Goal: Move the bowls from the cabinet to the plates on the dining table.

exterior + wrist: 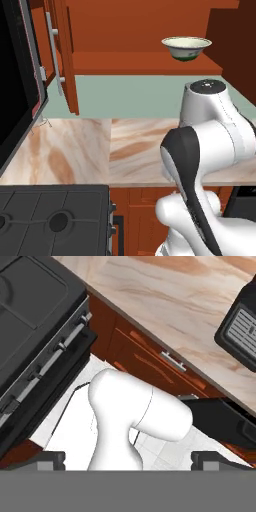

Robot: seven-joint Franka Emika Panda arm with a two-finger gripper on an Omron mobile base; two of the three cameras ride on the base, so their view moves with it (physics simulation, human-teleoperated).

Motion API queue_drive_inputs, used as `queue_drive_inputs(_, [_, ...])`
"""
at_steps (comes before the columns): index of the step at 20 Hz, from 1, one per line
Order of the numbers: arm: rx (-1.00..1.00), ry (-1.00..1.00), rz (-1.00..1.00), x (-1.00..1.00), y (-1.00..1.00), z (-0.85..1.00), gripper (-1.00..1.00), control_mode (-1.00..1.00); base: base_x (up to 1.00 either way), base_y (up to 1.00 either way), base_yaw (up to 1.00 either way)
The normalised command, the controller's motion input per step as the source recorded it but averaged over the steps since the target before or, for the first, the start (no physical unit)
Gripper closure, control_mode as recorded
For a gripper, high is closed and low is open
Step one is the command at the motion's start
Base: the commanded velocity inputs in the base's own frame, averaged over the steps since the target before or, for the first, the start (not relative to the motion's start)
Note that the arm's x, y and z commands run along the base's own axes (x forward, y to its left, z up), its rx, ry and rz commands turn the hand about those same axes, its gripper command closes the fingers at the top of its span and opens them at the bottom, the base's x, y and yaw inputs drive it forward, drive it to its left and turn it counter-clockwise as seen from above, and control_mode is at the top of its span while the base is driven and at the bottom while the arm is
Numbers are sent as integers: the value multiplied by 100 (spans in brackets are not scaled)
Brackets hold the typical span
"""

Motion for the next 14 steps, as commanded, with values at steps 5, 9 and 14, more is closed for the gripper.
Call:
queue_drive_inputs(5, [-24, 0, 0, 0, -52, 7, -100, -100, 0, 0, 0])
queue_drive_inputs(9, [-8, 0, 4, 0, -88, 0, -100, -100, 0, 0, 0])
queue_drive_inputs(14, [-7, 0, 11, 7, -71, 12, -100, -100, 0, 0, 0])
